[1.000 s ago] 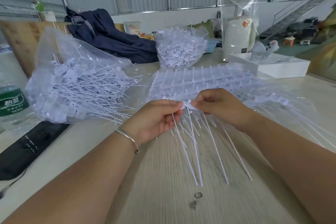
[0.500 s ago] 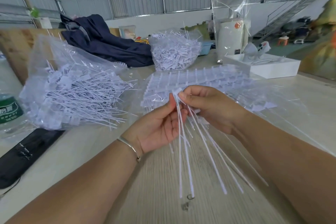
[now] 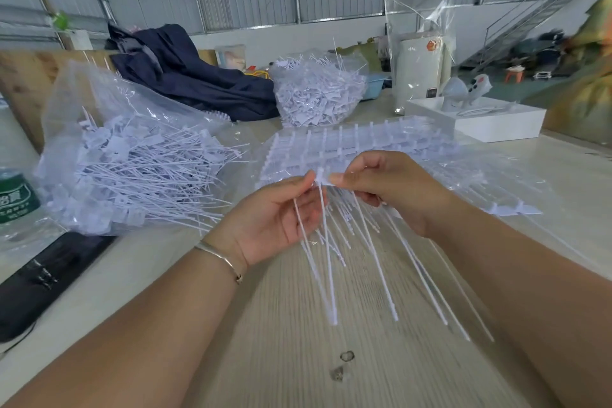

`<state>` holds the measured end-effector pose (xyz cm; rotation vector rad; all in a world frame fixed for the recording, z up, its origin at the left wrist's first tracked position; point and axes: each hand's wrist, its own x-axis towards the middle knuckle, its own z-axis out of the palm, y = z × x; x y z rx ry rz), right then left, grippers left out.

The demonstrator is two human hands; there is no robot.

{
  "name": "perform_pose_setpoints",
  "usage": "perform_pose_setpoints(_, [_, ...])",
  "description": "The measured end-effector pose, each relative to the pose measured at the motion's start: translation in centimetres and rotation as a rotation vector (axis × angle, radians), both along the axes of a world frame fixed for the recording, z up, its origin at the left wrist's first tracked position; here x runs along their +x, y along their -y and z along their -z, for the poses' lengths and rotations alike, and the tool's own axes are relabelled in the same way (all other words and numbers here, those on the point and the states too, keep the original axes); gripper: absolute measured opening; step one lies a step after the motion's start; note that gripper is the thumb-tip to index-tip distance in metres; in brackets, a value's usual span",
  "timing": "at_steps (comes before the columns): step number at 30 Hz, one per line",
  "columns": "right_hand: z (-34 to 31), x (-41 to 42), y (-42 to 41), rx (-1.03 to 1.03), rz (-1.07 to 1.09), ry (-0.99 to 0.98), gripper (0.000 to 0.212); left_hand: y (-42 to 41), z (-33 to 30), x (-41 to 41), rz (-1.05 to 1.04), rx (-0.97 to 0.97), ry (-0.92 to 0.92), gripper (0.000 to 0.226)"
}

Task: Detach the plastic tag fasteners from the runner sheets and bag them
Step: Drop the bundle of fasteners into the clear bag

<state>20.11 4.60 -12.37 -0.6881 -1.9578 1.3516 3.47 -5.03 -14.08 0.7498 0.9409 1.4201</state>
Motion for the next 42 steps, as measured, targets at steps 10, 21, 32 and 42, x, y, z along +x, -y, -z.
perform_pose_setpoints(10, [0.1, 0.7, -0.9, 0.011, 0.062, -0.005, 0.011, -0.4, 0.0, -0.6, -0.089, -0.148, -0.228, 0.027])
perform_pose_setpoints(21, [0.2, 0.2, -1.1, 0.015, 0.118, 0.139, 0.010, -1.7, 0.8, 1.8, -0.627, 0.037, -1.364, 0.030])
perform_pose_setpoints(32, [-1.1, 1.2, -0.9, 0.037, 0.063, 0.198, 0.017, -1.1, 1.1, -2.4, -0.848, -0.091, -1.493, 0.031])
perform_pose_setpoints(42, [0.6, 0.4, -1.1, 0.276, 0.071, 0.170, 0.027, -1.8, 1.0, 1.1, -0.556, -0.026, -0.727, 0.039])
